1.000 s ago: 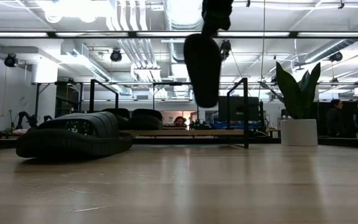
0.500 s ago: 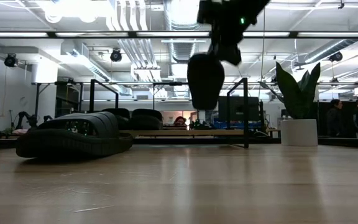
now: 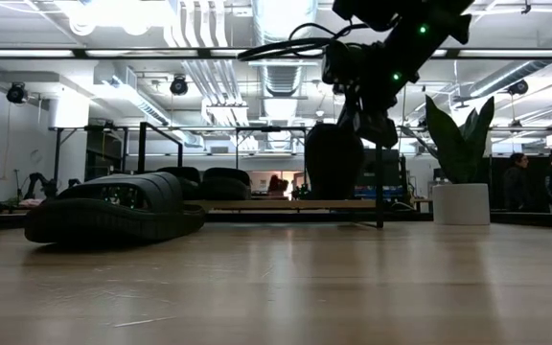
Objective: Pick and place slides into the shelf
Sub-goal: Put the right black slide on the shelf
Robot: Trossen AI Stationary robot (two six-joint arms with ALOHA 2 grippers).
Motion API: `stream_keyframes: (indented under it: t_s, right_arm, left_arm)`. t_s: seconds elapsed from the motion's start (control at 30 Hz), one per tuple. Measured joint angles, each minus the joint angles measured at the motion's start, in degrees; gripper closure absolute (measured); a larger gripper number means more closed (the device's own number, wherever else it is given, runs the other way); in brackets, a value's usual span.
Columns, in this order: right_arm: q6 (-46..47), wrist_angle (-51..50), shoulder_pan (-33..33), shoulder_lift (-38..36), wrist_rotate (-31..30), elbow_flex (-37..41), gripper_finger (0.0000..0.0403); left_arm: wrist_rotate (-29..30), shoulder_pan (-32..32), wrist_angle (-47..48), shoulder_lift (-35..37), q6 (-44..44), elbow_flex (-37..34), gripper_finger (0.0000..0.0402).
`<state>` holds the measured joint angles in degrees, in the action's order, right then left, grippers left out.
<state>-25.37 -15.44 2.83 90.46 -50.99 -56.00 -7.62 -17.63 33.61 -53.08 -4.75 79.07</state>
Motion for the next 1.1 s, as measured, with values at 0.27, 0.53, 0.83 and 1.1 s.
stream_keyframes:
  t_s: [0.27, 0.53, 0.83, 1.1]
  right_arm:
    - [3.3, -0.3, -0.1, 0.0, 4.3, 1.4, 0.038]
    - [7.7, -3.4, -0.1, 0.0, 7.9, 1.5, 0.0362]
    - [21.2, -12.2, -0.6, 0.0, 20.8, 1.5, 0.0347]
    - [27.2, -14.6, -0.6, 0.0, 23.3, -0.2, 0.0306]
  left_arm:
    - [0.0, 0.0, 0.0, -1.9, 0.0, 0.0, 0.0222]
    - [0.0, 0.0, 0.0, -2.3, 0.0, 0.0, 0.0222]
    - [-0.3, 0.0, 0.0, -2.3, 0.0, 0.0, 0.0222]
    - [-1.1, 0.0, -0.1, -2.4, 0.0, 0.0, 0.0222]
